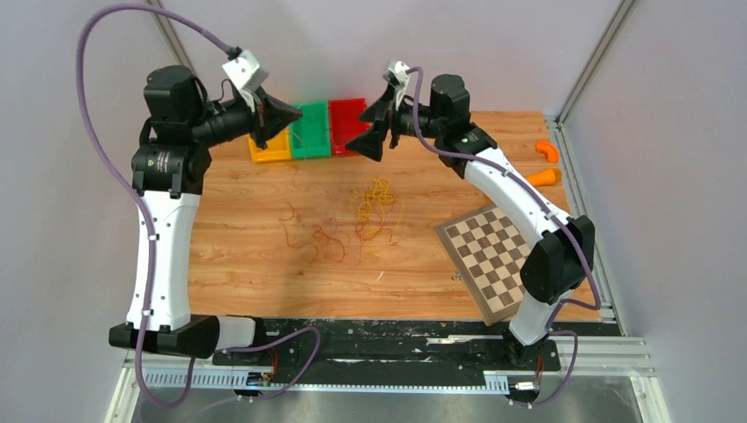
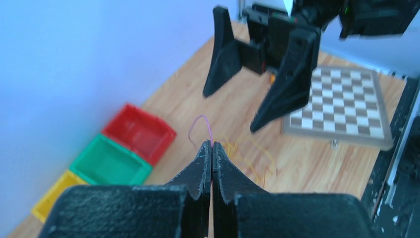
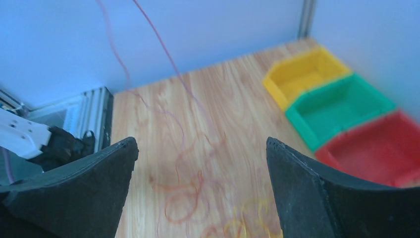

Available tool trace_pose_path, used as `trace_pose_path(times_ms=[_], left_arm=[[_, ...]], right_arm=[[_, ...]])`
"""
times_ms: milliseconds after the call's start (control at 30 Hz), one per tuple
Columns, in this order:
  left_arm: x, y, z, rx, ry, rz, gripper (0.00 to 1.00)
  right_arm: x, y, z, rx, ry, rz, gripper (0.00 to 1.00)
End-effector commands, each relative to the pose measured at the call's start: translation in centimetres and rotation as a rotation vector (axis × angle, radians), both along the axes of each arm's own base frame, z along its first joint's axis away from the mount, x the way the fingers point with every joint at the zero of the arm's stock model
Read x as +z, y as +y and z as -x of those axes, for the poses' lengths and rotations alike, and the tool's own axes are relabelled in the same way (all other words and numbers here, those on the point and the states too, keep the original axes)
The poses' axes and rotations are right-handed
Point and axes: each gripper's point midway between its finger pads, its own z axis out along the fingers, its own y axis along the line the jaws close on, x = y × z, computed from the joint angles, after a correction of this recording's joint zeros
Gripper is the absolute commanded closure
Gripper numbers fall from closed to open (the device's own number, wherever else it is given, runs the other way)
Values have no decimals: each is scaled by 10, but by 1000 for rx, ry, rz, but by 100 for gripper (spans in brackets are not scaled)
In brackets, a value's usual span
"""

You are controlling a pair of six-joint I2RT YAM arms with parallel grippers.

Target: Untangle the cables

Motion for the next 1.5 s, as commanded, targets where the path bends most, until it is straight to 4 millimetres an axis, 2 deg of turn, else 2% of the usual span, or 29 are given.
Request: trace_pose_path(times_ms=[0, 33, 67, 167, 367, 467, 533, 567, 667, 733, 767, 833, 867, 967, 1033, 1067, 1100, 1133, 1167, 1200, 1233, 1300, 1333, 1367, 1400, 1467], left_arm=[[48, -15, 4, -64, 4, 147, 100], [63, -18, 7, -77, -17, 178, 100], [68, -19, 7, -82, -24, 190, 100], [94, -21, 11, -92, -74, 250, 100], [140, -20, 14, -76, -169, 334, 100], [156, -20, 17, -82, -177, 381, 100], [167, -19, 20, -74, -196, 410, 100], [171, -18, 22, -72, -205, 418, 100], [179, -16, 23, -55, -222, 444, 100], [182, -12, 24, -23, -238, 452, 100], [182, -8, 21, 0, -245, 454, 100], [183, 6, 14, 87, -263, 468, 100], [180, 14, 8, 142, -263, 478, 100], [156, 43, -14, 293, -218, 461, 100], [123, 64, -31, 383, -150, 447, 100], [96, 78, -40, 435, -97, 441, 100], [83, 84, -45, 456, -74, 442, 100], [54, 95, -50, 486, -16, 437, 100], [45, 99, -52, 491, -4, 446, 100], [18, 105, -53, 491, 47, 444, 100], [15, 105, -52, 470, 39, 451, 100], [-29, 106, -51, 442, 115, 441, 100], [-33, 106, -47, 436, 112, 435, 100], [-51, 104, -46, 420, 134, 414, 100], [-55, 102, -43, 411, 136, 406, 100], [-72, 99, -38, 390, 165, 395, 100]], right_arm=[[107, 34, 45, 145, -265, -218, 0], [113, 41, 49, 157, -286, -234, 0], [118, 49, 52, 165, -305, -249, 0], [116, 70, 51, 168, -295, -268, 0], [78, 95, 47, 191, -211, -250, 6], [61, 105, 41, 169, -176, -234, 24], [47, 109, 29, 124, -159, -227, 44], [40, 111, 22, 98, -147, -220, 47], [25, 116, 7, 58, -124, -208, 69], [29, 115, 6, 55, -122, -216, 92], [35, 114, 8, 59, -128, -223, 99], [53, 110, 14, 69, -156, -243, 100], [70, 107, 18, 73, -181, -263, 100], [125, 95, 33, 81, -243, -342, 100], [163, 85, 43, 84, -290, -399, 100], [178, 81, 47, 81, -306, -422, 100], [192, 77, 50, 77, -325, -443, 100], [203, 73, 52, 70, -342, -461, 100], [211, 70, 53, 63, -352, -474, 100], [217, 67, 54, 54, -361, -484, 100], [221, 66, 54, 48, -367, -490, 100], [225, 64, 52, 32, -381, -493, 100], [225, 63, 50, 21, -383, -491, 100], [224, 63, 47, 13, -384, -487, 100], [221, 63, 44, 5, -381, -482, 100], [211, 64, 39, -3, -358, -459, 100]])
